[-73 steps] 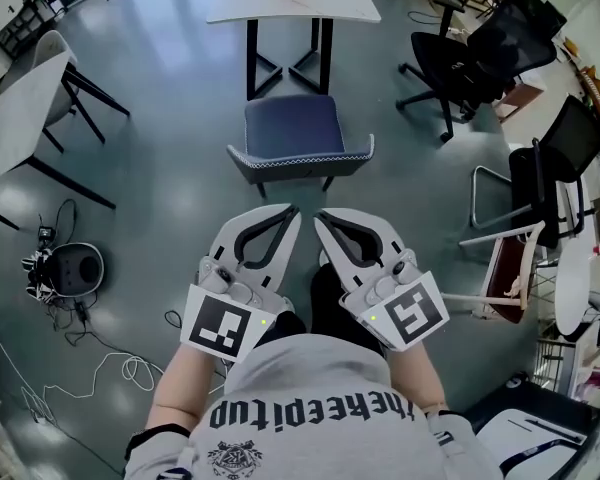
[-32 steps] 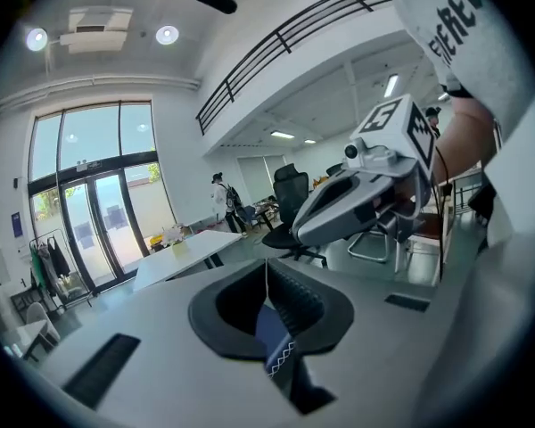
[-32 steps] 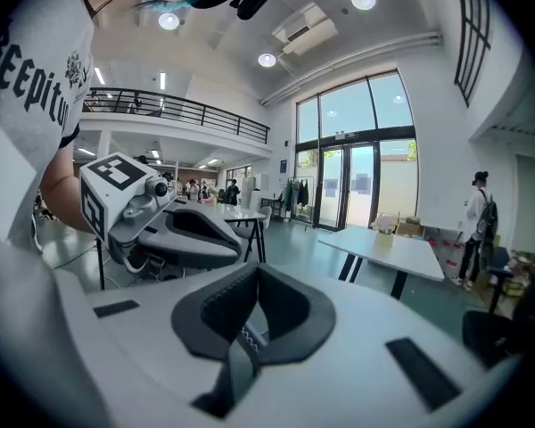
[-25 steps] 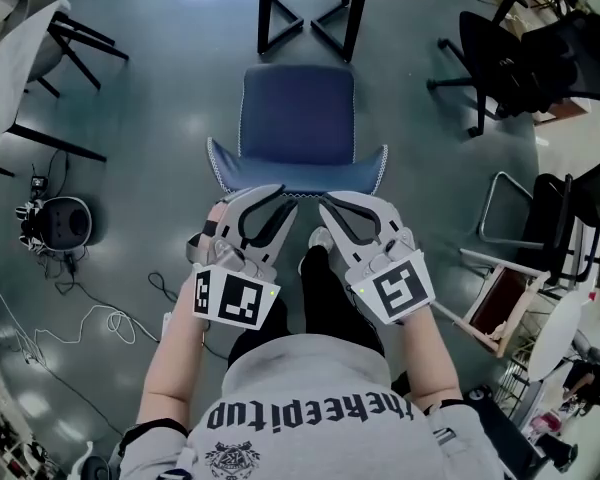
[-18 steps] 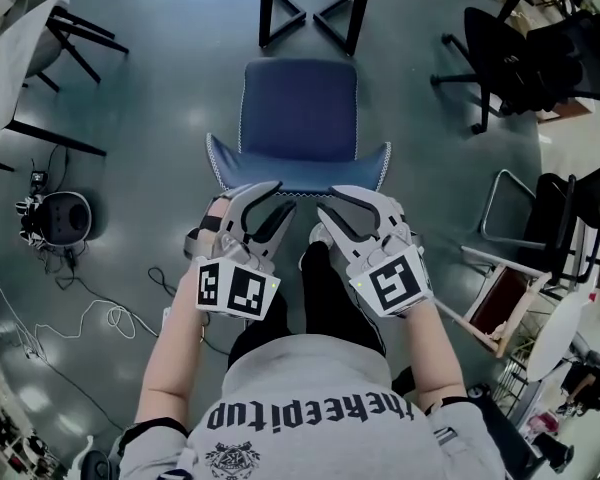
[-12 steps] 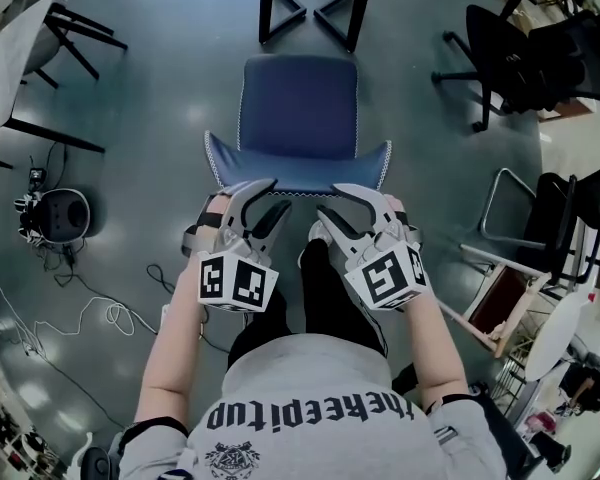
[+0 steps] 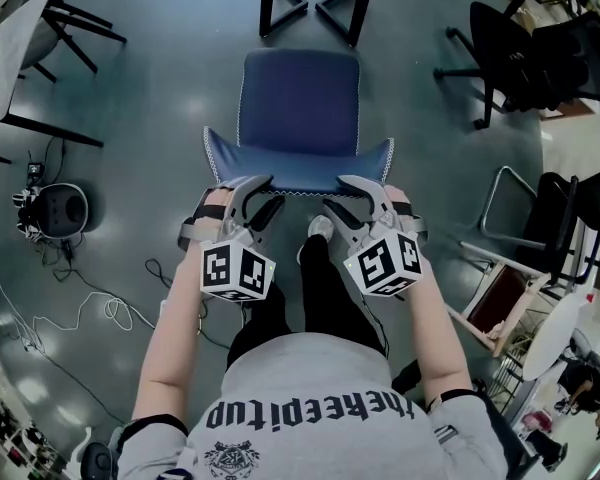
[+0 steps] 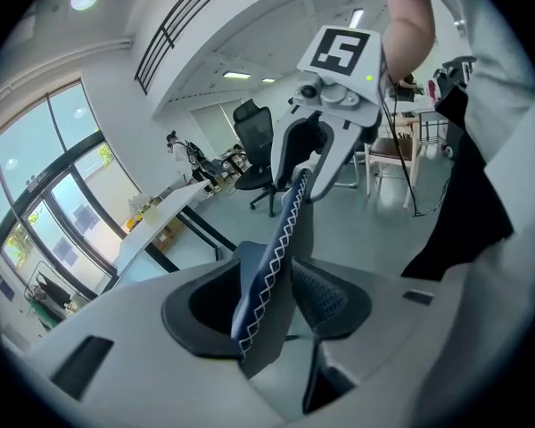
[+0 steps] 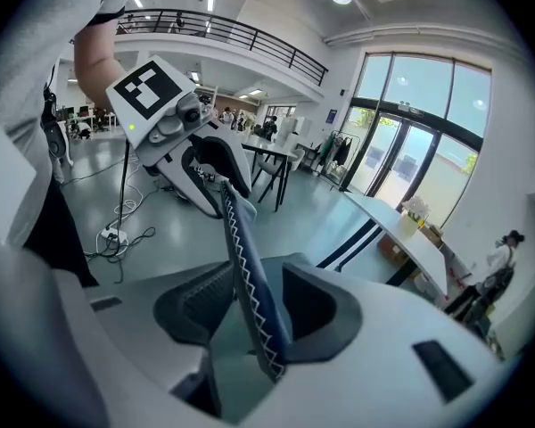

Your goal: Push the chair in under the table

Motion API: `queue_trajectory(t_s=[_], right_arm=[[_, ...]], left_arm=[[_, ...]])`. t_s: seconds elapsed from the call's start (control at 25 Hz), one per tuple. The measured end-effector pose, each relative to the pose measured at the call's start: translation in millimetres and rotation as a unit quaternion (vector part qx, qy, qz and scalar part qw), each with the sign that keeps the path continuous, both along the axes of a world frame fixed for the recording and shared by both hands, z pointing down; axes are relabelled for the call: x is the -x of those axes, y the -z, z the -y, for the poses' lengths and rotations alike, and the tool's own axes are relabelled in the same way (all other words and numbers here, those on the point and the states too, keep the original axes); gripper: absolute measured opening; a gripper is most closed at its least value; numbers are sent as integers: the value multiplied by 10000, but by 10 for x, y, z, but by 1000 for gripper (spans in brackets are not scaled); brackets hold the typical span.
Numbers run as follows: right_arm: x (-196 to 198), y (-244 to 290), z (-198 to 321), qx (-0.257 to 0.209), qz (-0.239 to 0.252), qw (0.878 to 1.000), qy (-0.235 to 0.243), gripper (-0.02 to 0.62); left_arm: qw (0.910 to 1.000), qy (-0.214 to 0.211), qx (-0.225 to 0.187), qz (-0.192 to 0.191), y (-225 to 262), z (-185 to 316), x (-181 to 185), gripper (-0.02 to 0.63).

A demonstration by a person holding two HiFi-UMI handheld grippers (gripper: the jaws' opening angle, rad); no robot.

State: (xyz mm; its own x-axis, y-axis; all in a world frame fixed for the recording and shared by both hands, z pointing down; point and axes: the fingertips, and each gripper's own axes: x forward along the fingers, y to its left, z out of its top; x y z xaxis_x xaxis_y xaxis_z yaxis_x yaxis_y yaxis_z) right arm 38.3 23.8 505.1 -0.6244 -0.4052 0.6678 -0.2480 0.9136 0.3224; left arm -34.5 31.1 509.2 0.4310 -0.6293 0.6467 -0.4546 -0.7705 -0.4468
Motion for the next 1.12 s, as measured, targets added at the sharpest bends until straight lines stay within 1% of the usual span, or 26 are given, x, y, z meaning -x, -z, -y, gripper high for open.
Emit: queue_trajectory(t_s=[0.2,0.4,0.56,0.72,0.8,0.96,1.12], right_arm=[[-30,-104,32,94,-154,9998,17,178],[-16,-144,84,153,-172,9997,-69,175],[-24,-146,111,233,-195,9995,-109,167],[-4,-145,109,65,-264,9996,-4,143],[-1,-148,115,-11,-263,9997,7,140],[-25,-118,187,-116,-220,9996,-95,143],[-67,-98,271,-126,-182,9997,-111,142]], left_arm=[[9999,8,71,96,-105,41,3,186],[9997,57,-56,218,-123,85,20,170],[9994,137,-13,332,-132,117,13,156],[9992,52,41,400,-133,125,29,141],[9992,12,18,410,-134,131,30,137],[9989,-66,-150,431,-98,196,5,135],[9987,-80,-158,474,-74,285,-38,133]])
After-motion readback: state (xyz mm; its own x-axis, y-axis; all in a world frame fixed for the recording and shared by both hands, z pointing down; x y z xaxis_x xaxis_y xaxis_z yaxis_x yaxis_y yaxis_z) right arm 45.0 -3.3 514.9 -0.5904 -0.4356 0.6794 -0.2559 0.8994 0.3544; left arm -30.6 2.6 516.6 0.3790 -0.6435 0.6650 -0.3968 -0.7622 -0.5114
